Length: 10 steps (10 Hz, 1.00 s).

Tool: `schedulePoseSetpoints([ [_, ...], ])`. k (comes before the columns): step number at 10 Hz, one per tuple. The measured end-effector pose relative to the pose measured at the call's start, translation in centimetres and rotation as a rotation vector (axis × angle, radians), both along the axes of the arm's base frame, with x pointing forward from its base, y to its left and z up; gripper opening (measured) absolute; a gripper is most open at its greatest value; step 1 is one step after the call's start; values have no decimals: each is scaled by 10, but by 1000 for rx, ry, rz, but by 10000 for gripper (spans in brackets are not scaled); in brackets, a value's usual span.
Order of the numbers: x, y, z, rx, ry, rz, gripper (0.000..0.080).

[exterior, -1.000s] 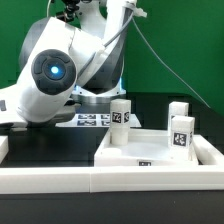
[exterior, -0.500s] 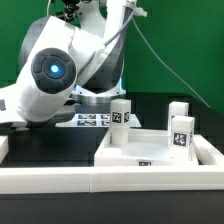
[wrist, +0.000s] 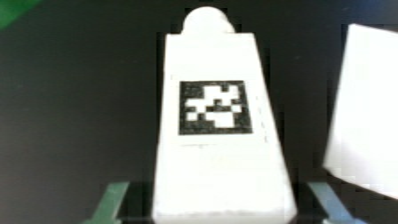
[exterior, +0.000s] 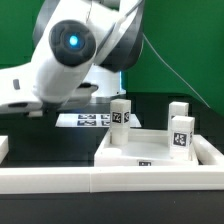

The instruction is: Assemble square table

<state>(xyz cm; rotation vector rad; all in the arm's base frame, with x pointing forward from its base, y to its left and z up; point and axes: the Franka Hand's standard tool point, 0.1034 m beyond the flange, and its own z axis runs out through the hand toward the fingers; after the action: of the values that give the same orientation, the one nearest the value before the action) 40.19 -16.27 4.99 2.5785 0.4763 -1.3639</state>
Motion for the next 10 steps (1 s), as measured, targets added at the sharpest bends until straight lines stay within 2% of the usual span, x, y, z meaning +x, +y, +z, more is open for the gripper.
schedulePoseSetpoints([
  [1,10,-2,6,-1,-24,2,290],
  [3,9,-3,0,7,-51,12,290],
  [5,21,-4,-2,47,-175,36,290],
  [6,26,3,11,57,-209,21,290],
  [9,61,16,39,95,-349,6,290],
  [10,68,18,40,113,-403,22,290],
])
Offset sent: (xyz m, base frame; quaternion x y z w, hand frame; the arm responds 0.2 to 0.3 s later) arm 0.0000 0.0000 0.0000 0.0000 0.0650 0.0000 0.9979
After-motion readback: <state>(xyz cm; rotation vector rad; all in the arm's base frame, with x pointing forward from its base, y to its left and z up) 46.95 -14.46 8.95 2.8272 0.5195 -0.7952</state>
